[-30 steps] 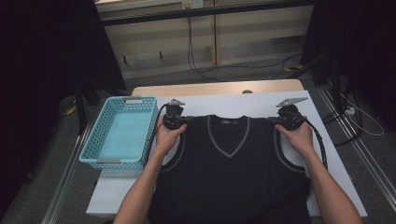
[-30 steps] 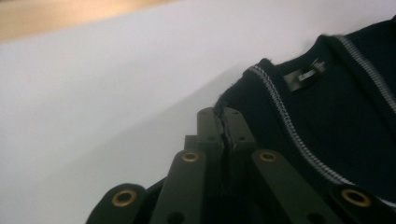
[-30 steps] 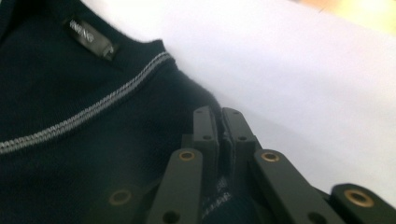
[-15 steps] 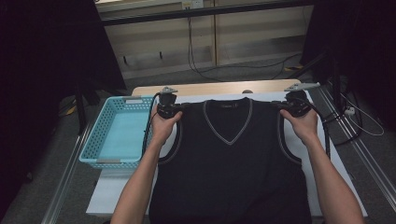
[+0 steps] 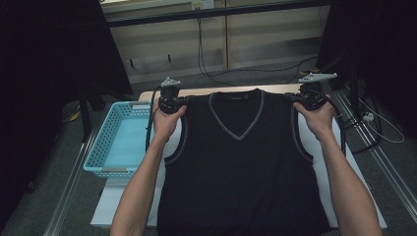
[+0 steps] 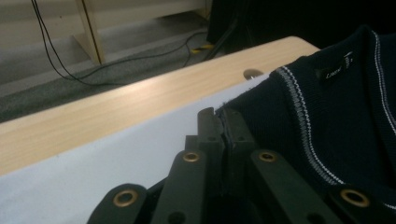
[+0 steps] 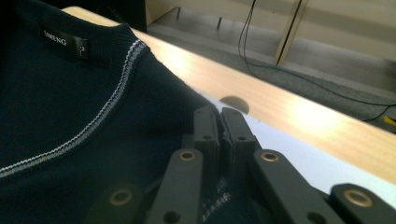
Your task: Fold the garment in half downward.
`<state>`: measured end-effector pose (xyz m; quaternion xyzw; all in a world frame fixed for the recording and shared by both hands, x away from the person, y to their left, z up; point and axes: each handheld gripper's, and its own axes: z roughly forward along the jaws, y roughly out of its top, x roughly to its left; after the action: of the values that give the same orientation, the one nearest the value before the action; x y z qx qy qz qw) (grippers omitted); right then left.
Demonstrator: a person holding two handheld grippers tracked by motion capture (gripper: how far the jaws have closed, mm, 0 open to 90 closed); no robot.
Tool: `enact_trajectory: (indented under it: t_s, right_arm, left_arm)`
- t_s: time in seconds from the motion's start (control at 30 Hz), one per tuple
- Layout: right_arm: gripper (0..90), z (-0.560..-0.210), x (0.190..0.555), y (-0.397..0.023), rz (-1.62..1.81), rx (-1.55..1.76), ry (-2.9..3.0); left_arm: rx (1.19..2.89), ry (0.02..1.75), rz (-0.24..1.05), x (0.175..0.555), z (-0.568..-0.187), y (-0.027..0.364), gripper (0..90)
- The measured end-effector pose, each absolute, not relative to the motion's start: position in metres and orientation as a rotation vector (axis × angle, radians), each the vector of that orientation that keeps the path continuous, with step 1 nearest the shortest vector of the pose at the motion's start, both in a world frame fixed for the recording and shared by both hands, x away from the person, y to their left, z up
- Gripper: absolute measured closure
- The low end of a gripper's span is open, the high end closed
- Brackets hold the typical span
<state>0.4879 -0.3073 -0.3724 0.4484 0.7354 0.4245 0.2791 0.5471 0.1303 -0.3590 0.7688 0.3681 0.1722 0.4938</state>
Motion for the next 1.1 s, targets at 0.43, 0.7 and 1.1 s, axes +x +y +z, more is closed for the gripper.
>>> enact_trajectory:
  t_s: [0.43,0.7,1.1]
  right_arm:
    - [85.6,-0.341,0.498,-0.307,1.146,1.184,1.893]
    - [85.7,-0.319,0.505,-0.305,1.128,1.173,1.874]
    - [86.2,-0.282,0.504,-0.304,1.151,1.138,1.801]
  left_arm:
    - [1.815,0.861,0.459,0.555,-0.329,0.129,88.1]
    - [1.804,0.852,0.484,0.562,-0.313,0.130,88.1]
    - [1.769,0.814,0.523,0.560,-0.287,0.135,88.1]
